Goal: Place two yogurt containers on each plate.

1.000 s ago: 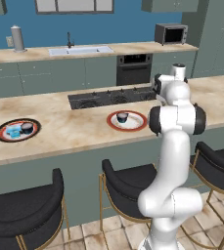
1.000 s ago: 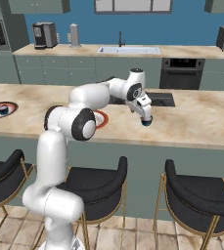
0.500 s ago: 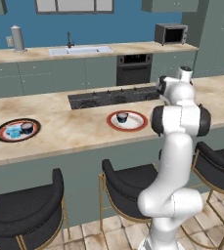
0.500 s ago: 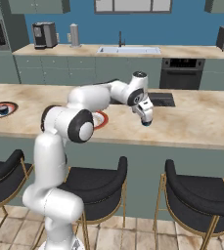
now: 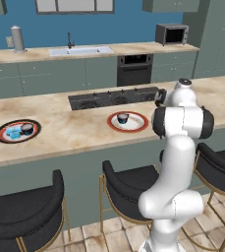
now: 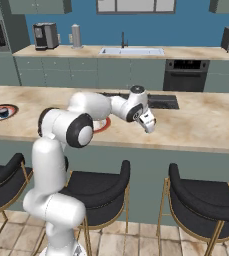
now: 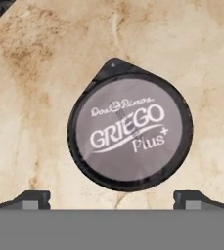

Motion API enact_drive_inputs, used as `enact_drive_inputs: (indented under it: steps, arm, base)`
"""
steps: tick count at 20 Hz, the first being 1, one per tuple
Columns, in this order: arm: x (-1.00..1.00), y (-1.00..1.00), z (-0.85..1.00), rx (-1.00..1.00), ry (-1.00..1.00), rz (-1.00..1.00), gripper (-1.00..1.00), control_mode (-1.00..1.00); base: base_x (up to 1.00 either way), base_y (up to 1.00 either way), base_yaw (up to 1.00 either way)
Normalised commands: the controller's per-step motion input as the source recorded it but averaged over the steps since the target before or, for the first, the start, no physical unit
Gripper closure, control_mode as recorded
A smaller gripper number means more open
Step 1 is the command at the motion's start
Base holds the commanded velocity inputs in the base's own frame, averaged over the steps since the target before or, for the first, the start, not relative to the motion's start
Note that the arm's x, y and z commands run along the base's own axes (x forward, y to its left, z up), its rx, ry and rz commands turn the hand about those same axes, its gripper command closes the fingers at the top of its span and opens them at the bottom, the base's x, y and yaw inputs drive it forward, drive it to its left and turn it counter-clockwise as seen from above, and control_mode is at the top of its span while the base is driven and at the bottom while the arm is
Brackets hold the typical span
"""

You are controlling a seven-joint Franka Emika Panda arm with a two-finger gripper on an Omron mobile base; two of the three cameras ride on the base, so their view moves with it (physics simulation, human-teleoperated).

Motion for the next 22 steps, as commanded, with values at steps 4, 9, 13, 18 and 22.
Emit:
enact_drive_inputs:
  steps: [4,9,13,18,22]
  arm:
    - [0.33,-0.09,0.00,-0.03,0.17,-0.02,-1.00,-1.00]
    - [0.39,-0.15,-0.06,0.00,0.16,0.00,-1.00,-1.00]
    - [0.27,-0.36,-0.08,0.00,0.09,0.00,-1.00,-1.00]
    - [0.30,-0.49,-0.25,0.00,0.12,0.00,-1.00,-1.00]
    - [0.23,-0.37,-0.21,0.00,0.06,0.00,-1.00,-1.00]
  base:
    - [0.00,0.00,0.00]
    - [0.00,0.00,0.00]
    - [0.00,0.00,0.00]
    - [0.00,0.00,0.00]
    - [0.00,0.00,0.00]
